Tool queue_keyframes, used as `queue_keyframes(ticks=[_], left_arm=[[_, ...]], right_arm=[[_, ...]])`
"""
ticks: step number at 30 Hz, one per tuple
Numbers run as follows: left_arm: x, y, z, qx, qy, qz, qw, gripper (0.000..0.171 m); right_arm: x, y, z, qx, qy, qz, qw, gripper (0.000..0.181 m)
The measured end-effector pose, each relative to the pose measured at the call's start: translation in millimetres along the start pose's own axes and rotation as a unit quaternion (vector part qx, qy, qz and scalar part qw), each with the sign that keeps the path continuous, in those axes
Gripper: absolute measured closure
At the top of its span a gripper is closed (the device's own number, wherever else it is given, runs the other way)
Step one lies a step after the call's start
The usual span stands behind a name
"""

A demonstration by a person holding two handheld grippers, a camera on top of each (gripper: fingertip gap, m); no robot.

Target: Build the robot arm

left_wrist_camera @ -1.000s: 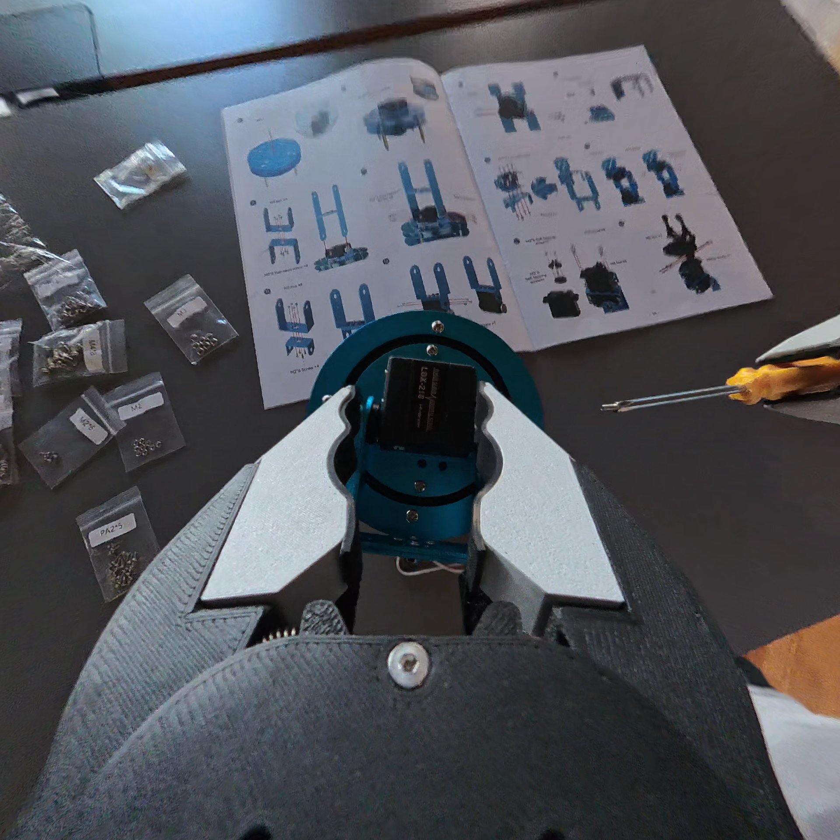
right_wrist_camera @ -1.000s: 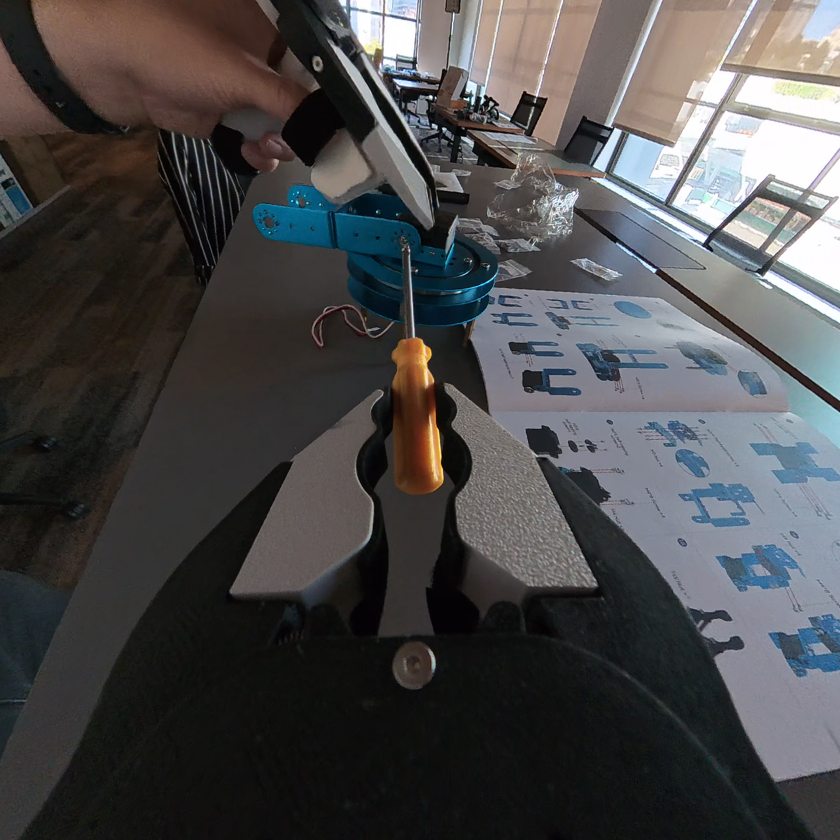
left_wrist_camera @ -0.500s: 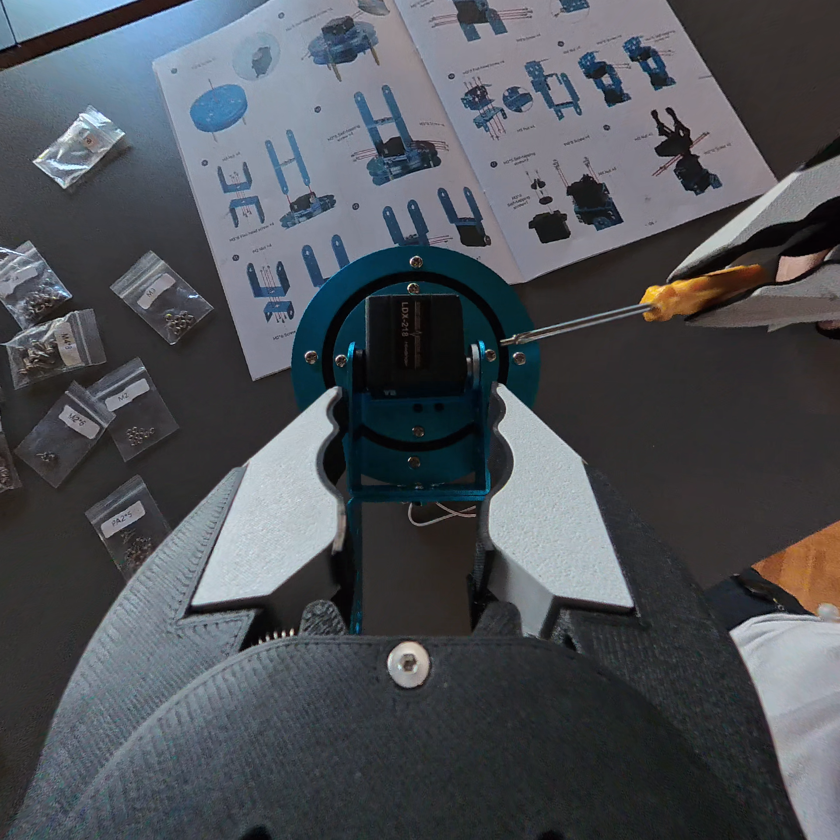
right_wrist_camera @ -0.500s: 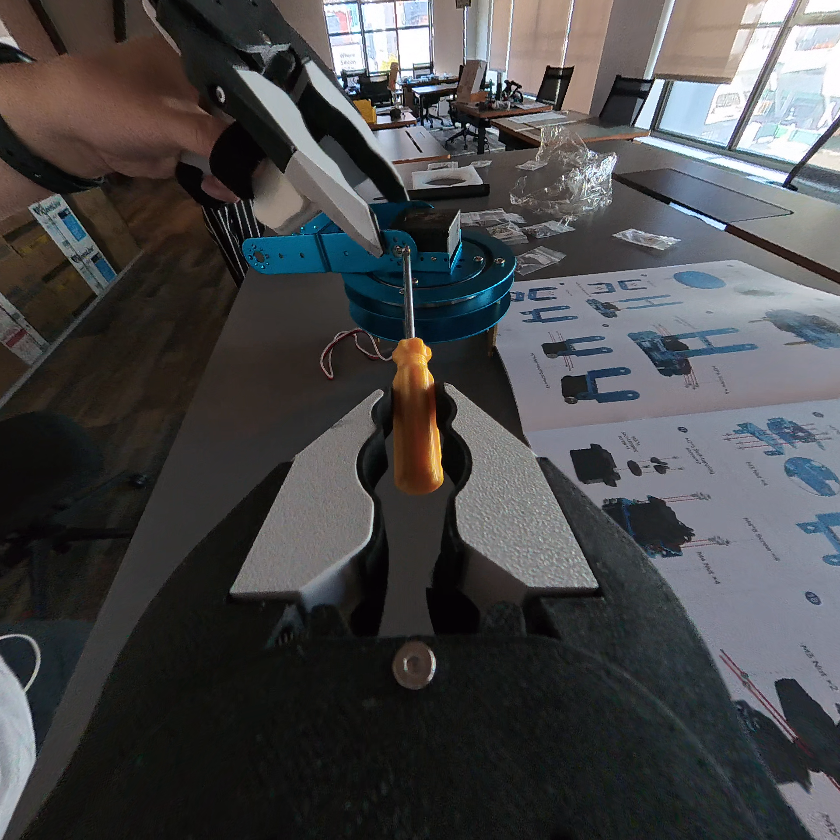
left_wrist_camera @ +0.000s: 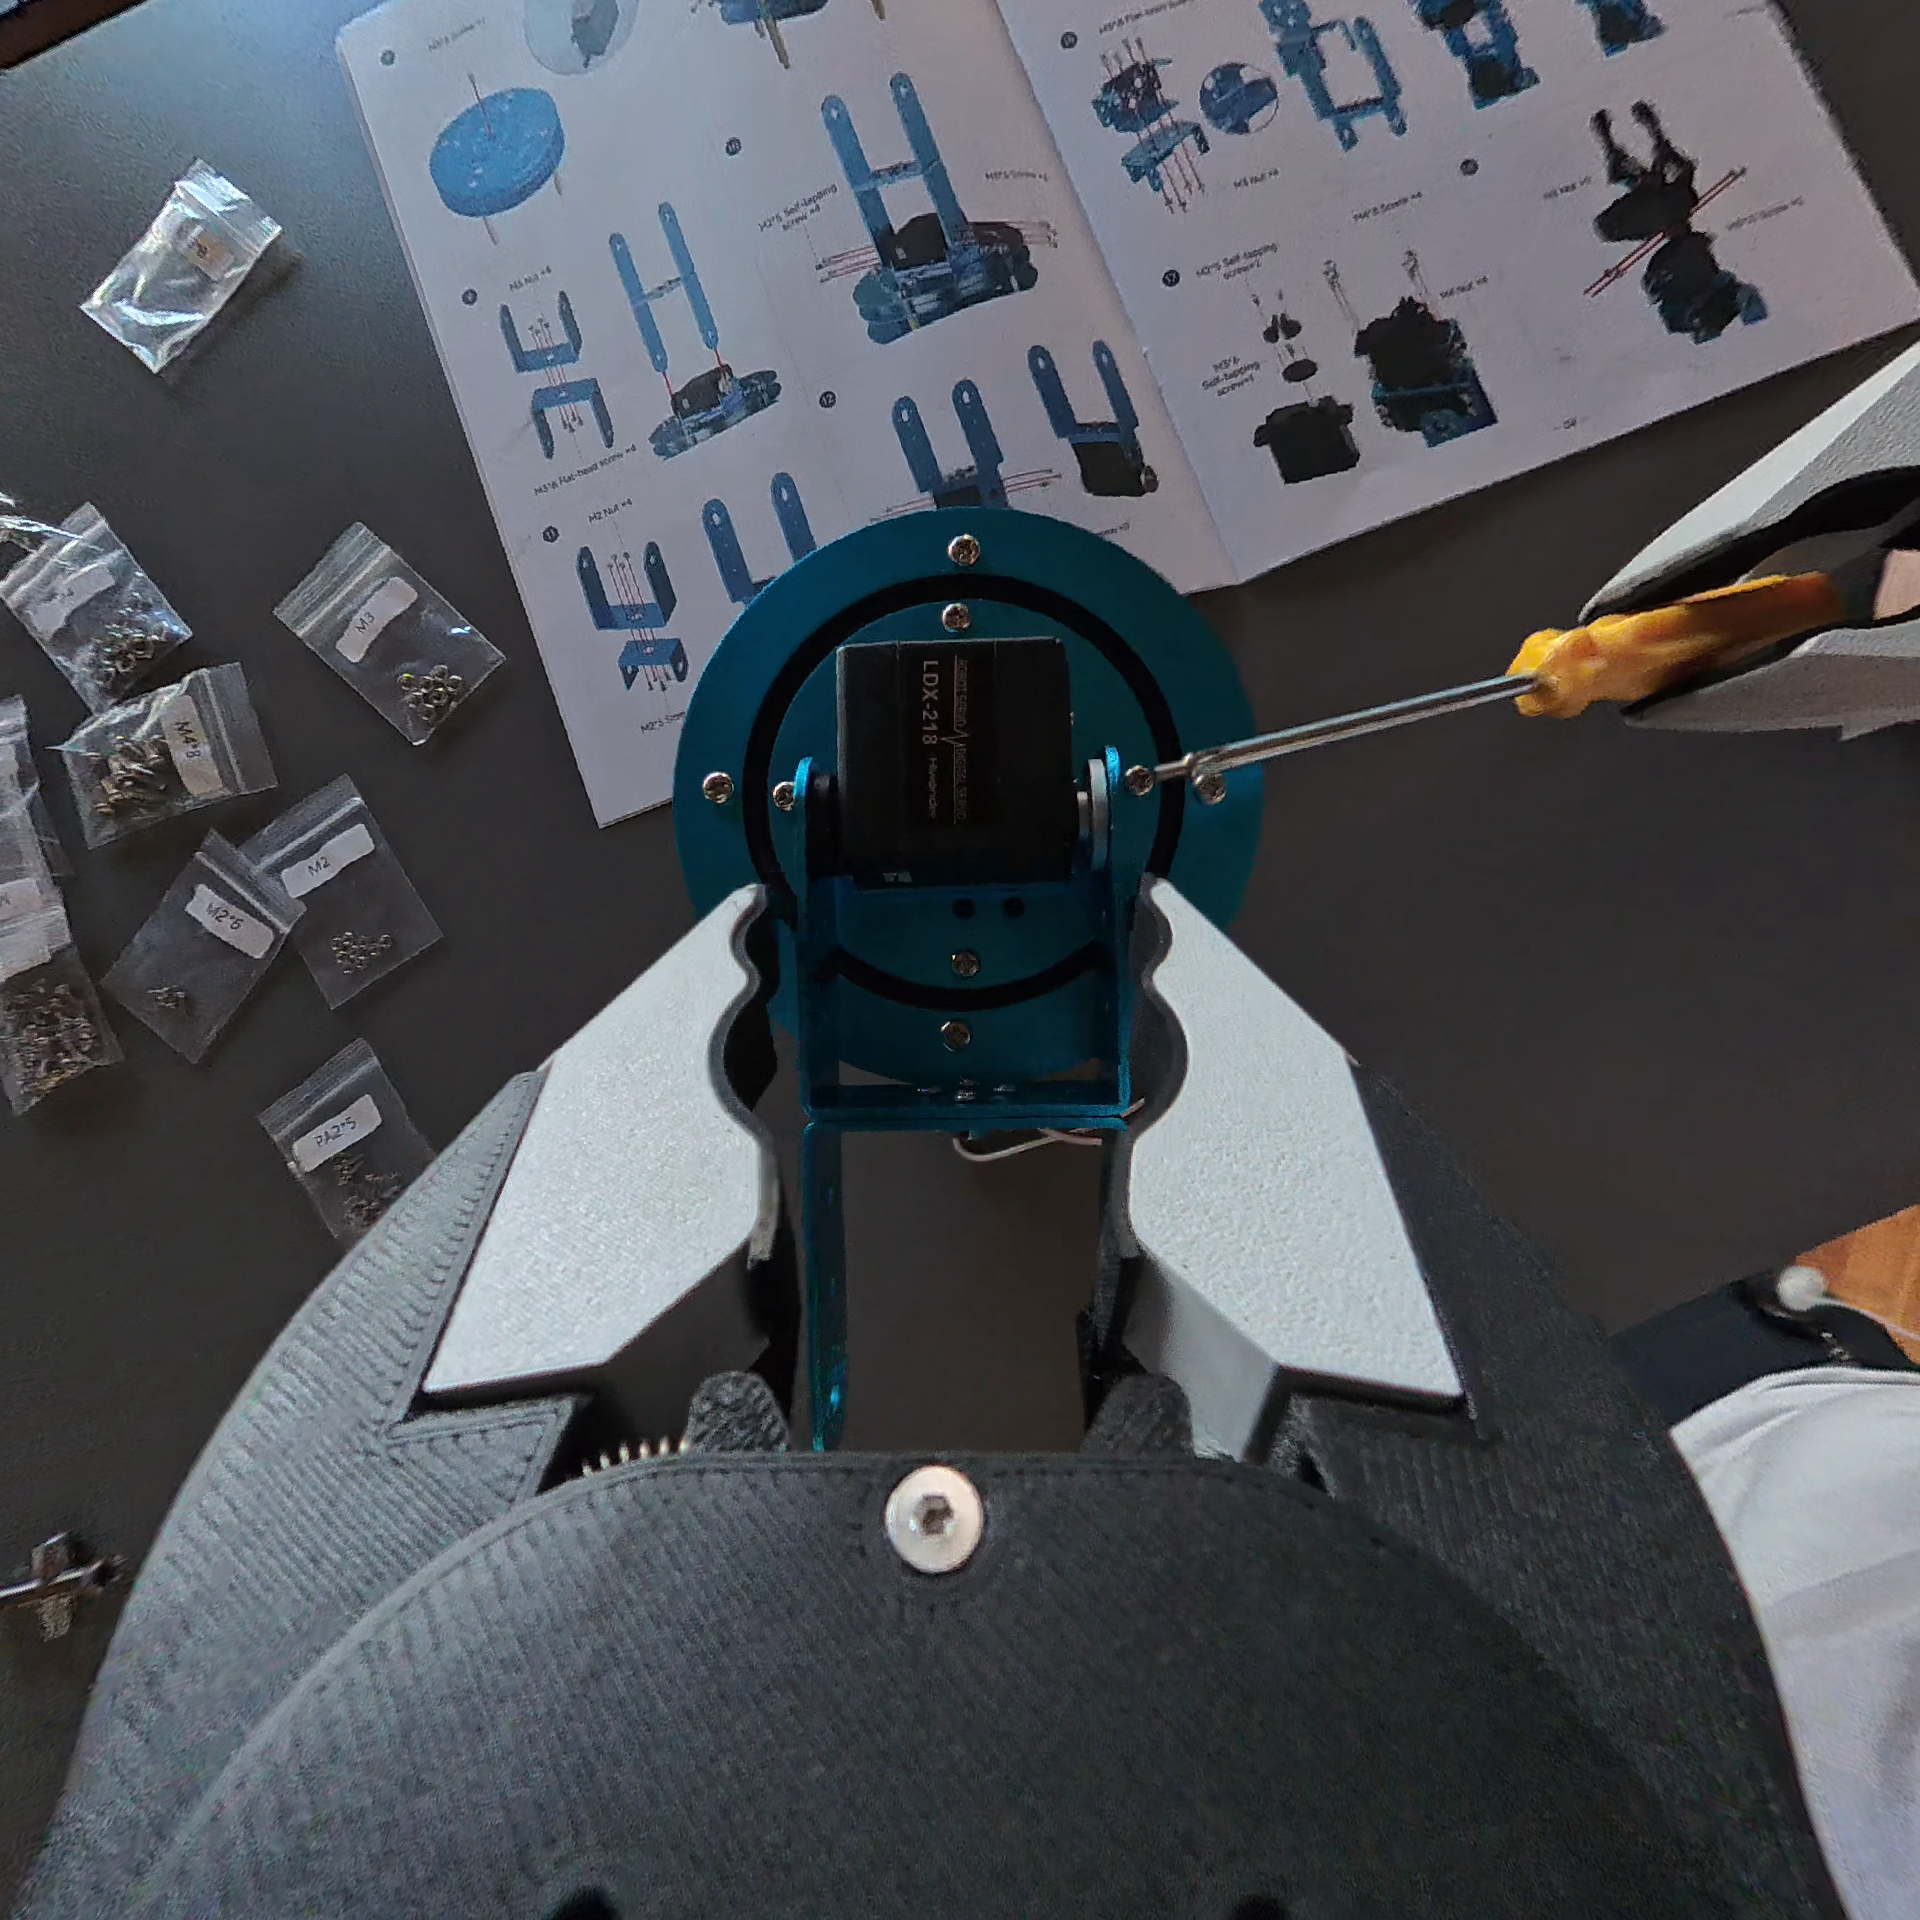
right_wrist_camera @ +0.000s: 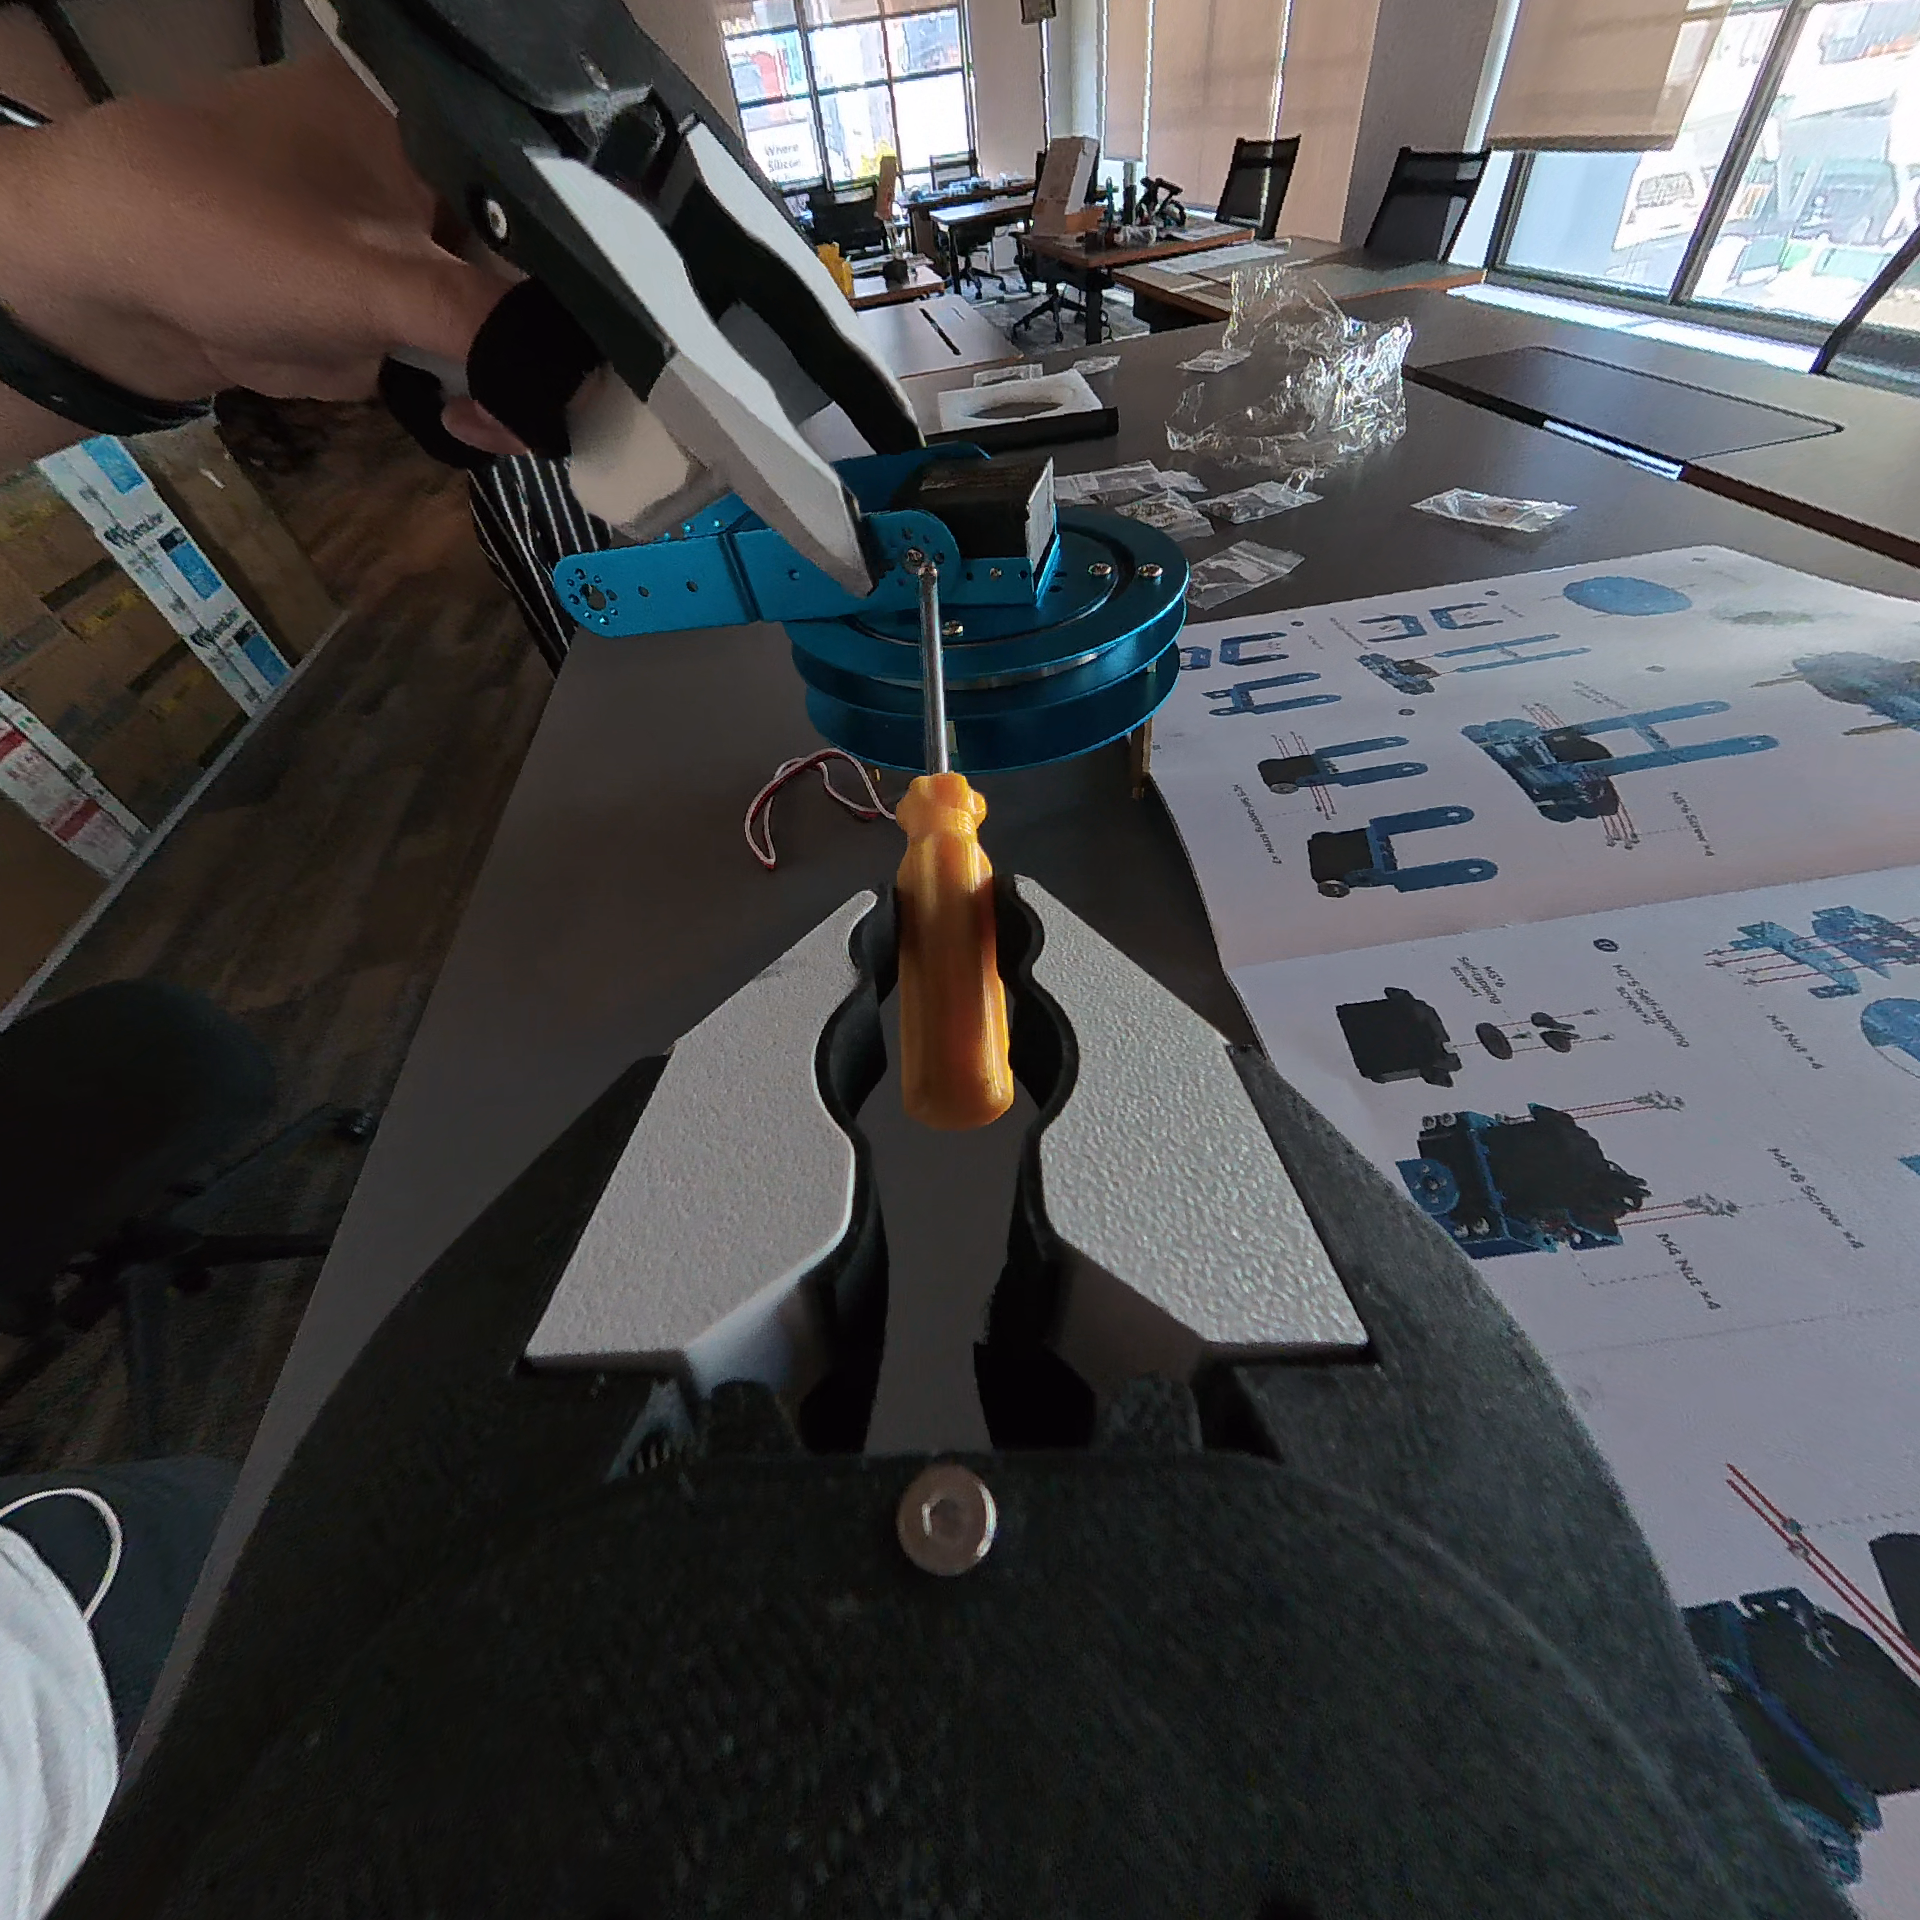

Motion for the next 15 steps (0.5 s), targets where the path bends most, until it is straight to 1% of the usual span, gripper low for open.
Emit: queue_keyframes(ticks=[1, 3, 15], left_arm=[[2.1, -0.7, 0.6, -0.006, 0.006, 0.011, 1.000, 0.101], [4.9, -2.9, 1.3, -0.012, 0.007, 0.020, 1.000, 0.106], [3.9, -2.2, 1.2, -0.007, 0.020, 0.015, 1.000, 0.106]], right_arm=[[-0.7, 0.3, -0.1, 0.000, -0.002, -0.002, 1.000, 0.164], [-1.1, 1.1, 0.3, 0.000, -0.002, -0.007, 1.000, 0.164], [0.7, 3.6, 3.1, 0.001, 0.013, -0.024, 1.000, 0.164]])
Point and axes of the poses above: each gripper's, where its closed fingertips meet, z out along the fingers, x out of its underside, y = z × x across the jaws, the point moved 7 cm from there along -z, back along the fingers, and after that the axes turned 14 degrees about -y, right-handed, at the moved point
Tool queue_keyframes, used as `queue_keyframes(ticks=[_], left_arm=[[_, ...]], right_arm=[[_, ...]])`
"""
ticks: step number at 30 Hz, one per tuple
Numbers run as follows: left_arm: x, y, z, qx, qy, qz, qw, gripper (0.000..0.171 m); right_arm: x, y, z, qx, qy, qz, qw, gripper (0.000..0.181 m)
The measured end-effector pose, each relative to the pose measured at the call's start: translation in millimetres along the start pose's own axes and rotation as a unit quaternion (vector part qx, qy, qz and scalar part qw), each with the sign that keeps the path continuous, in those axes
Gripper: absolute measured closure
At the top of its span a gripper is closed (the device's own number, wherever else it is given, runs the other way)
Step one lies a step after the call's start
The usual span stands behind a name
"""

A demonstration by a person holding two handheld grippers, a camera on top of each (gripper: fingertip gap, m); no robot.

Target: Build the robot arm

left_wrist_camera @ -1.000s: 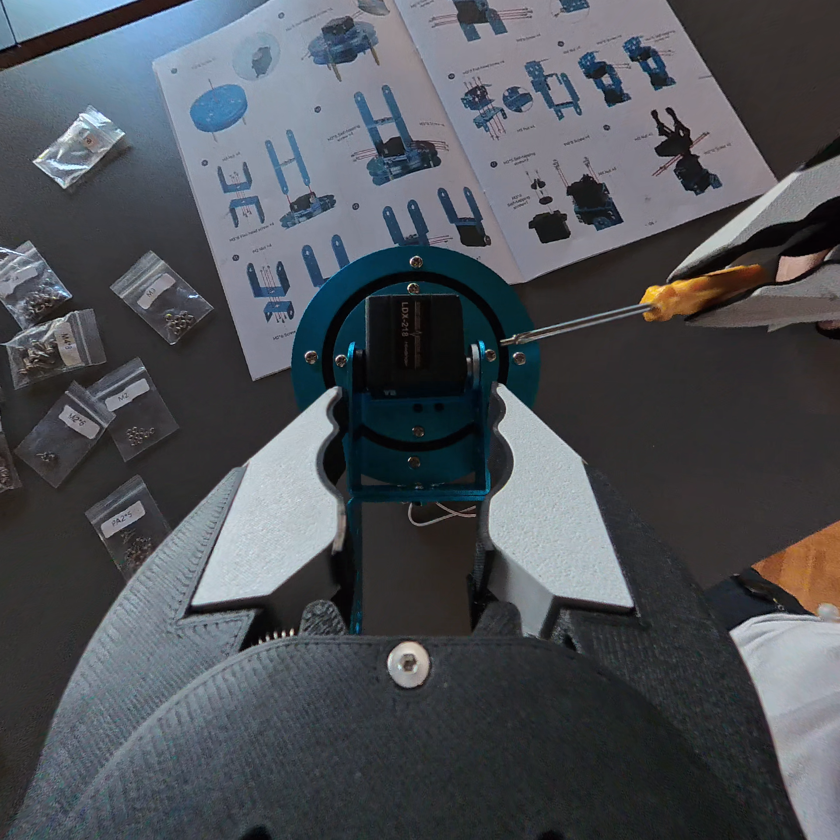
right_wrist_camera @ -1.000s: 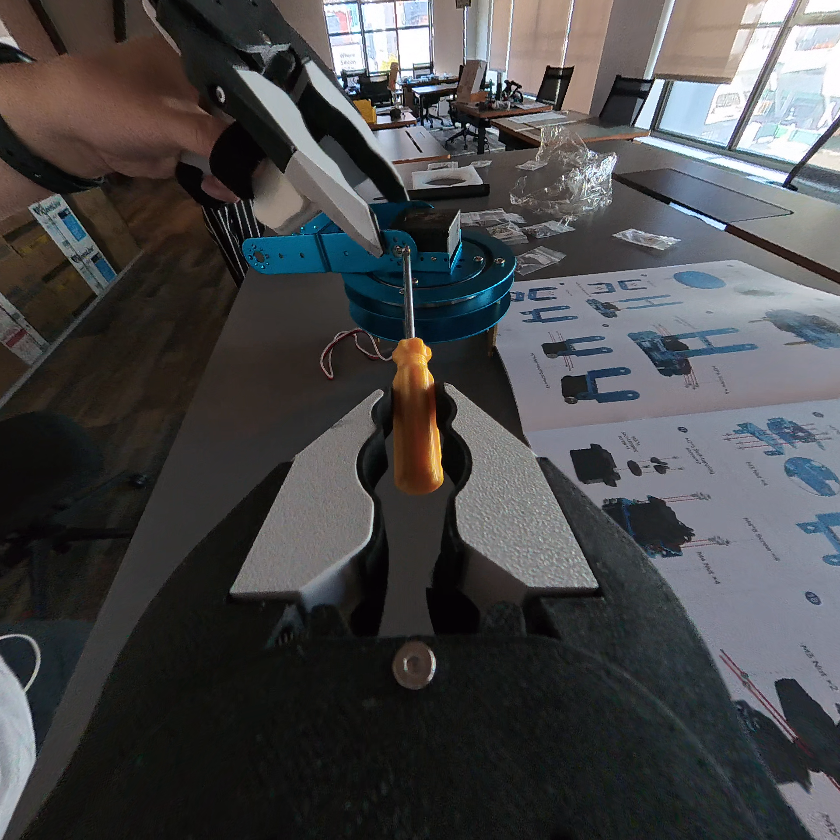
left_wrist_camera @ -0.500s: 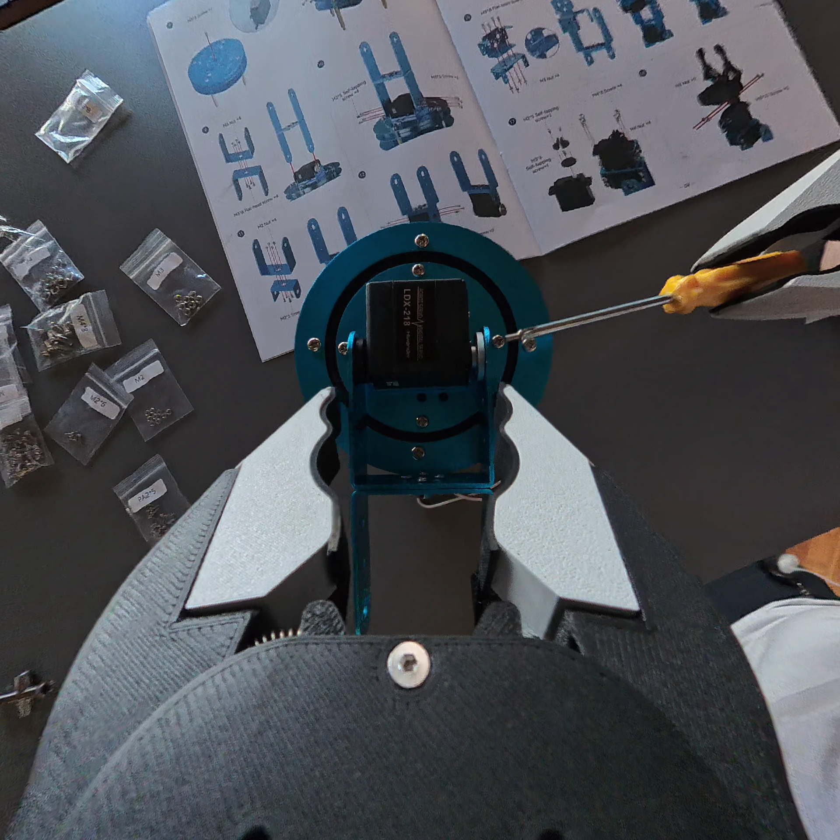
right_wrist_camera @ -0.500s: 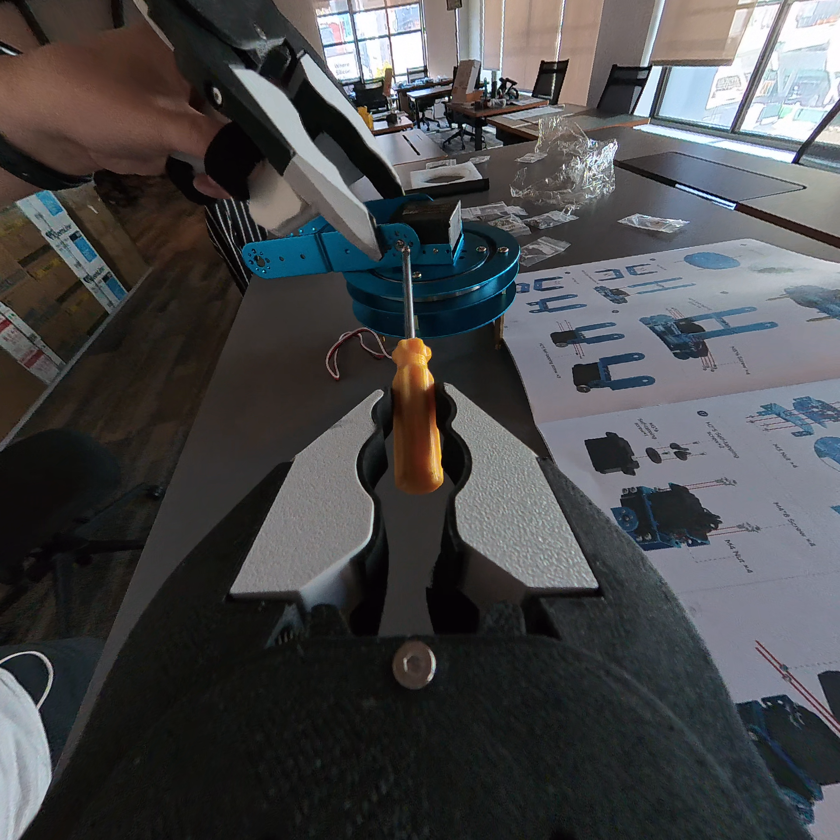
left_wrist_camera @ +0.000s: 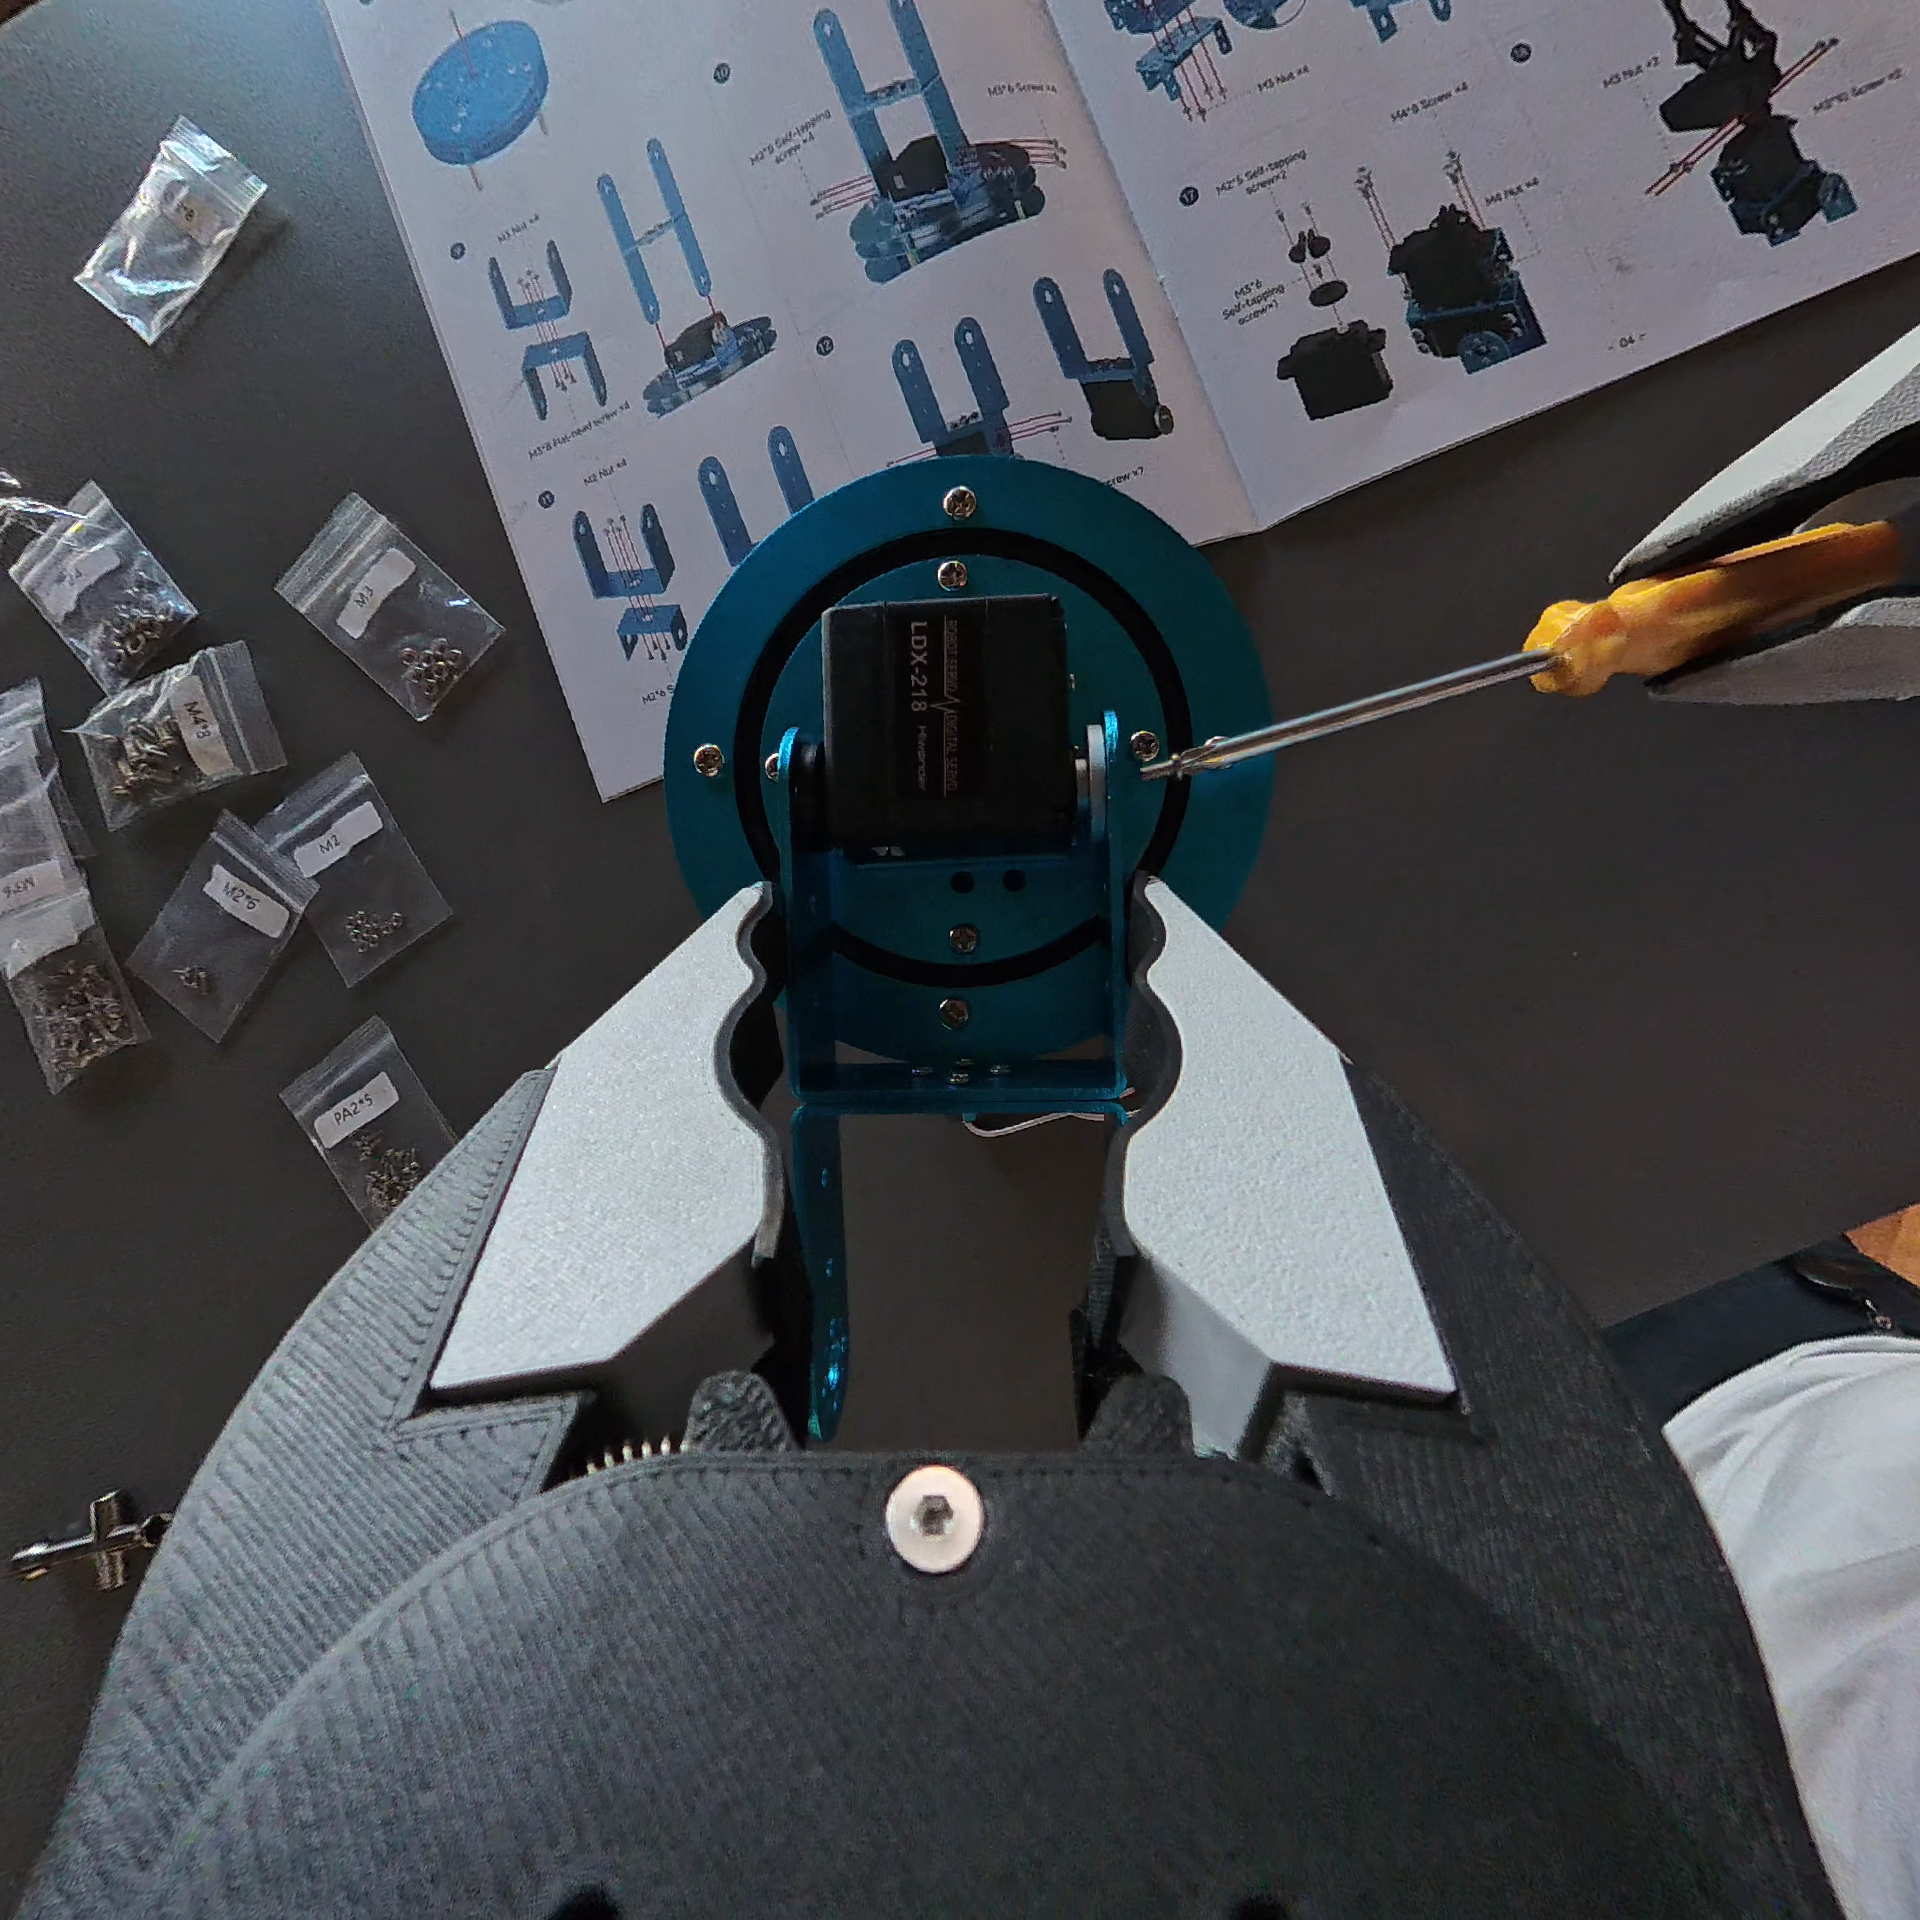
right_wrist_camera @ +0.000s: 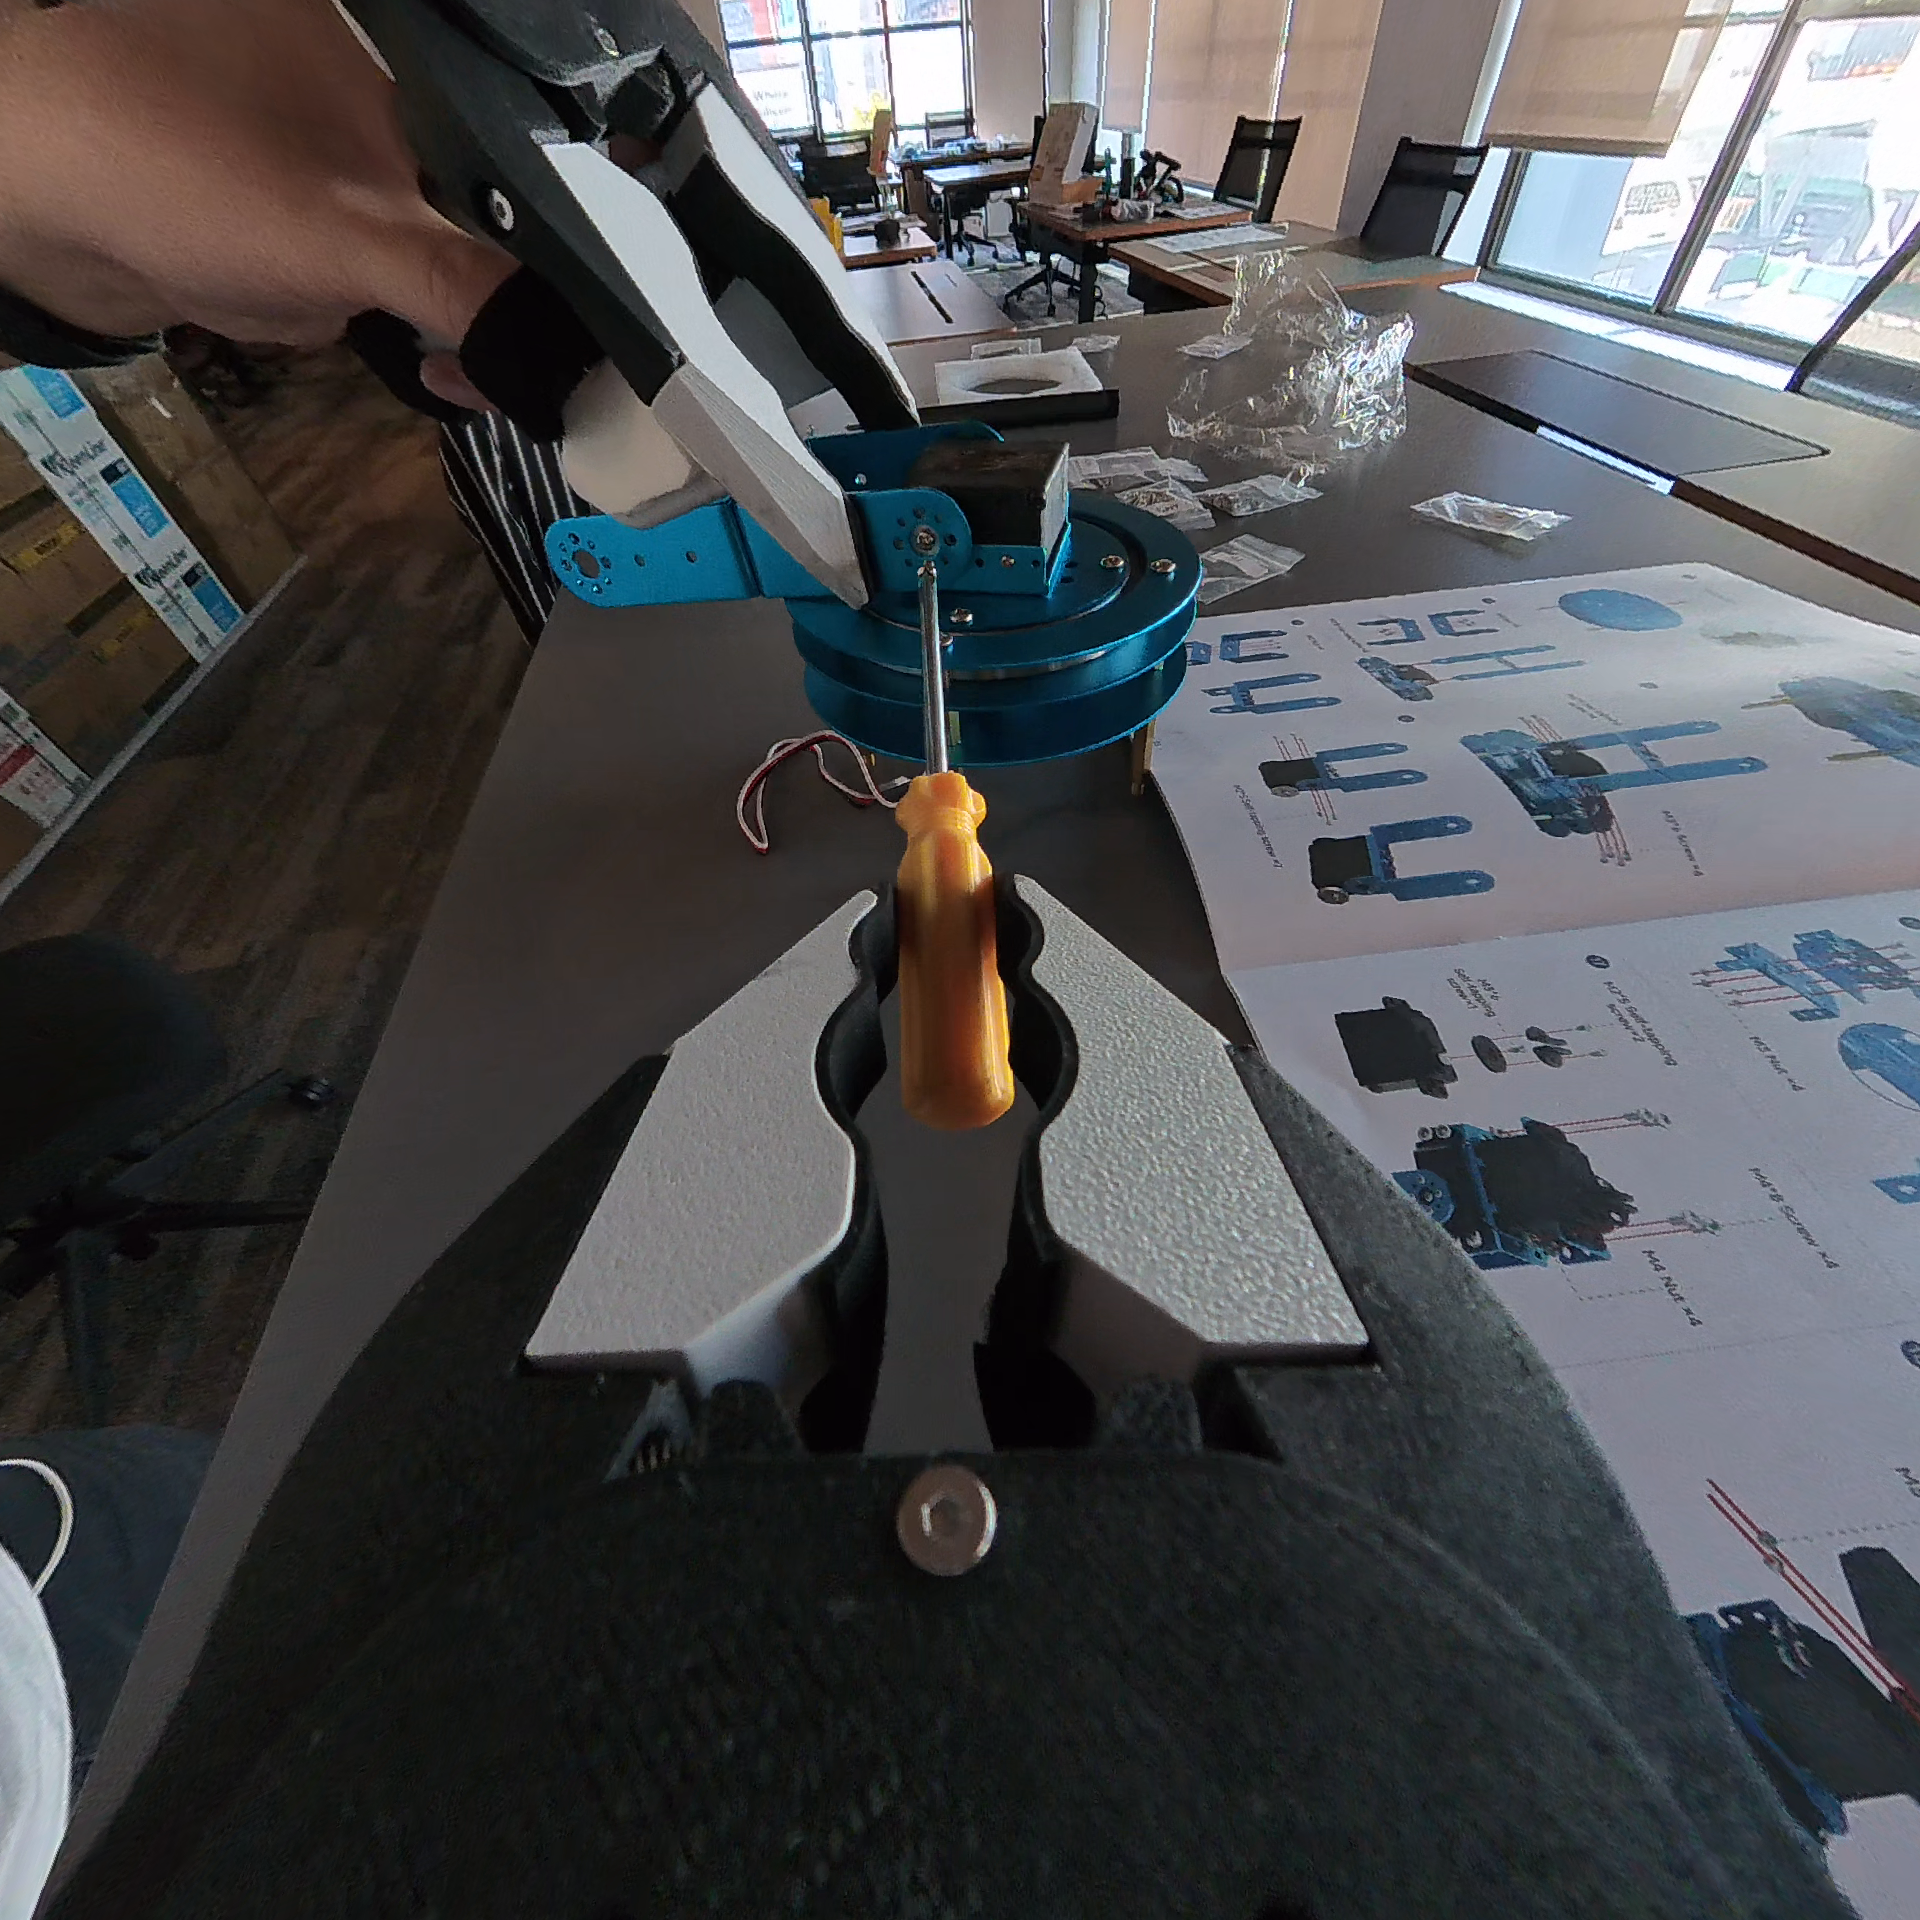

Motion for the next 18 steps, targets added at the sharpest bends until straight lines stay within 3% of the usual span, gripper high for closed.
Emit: queue_keyframes(ticks=[18], left_arm=[[0.8, 0.1, -0.6, 0.004, -0.006, 0.004, 1.000, 0.106]], right_arm=[[0.6, 0.6, 4.2, -0.003, 0.008, -0.004, 1.000, 0.164]])
Point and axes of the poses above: each gripper's, where its closed fingertips meet, z out along the fingers, x out of its underside, y = z × x across the jaws, the point moved 7 cm from there along -z, back along the fingers, and after that the axes turned 14 degrees about -y, right-handed, at the moved point
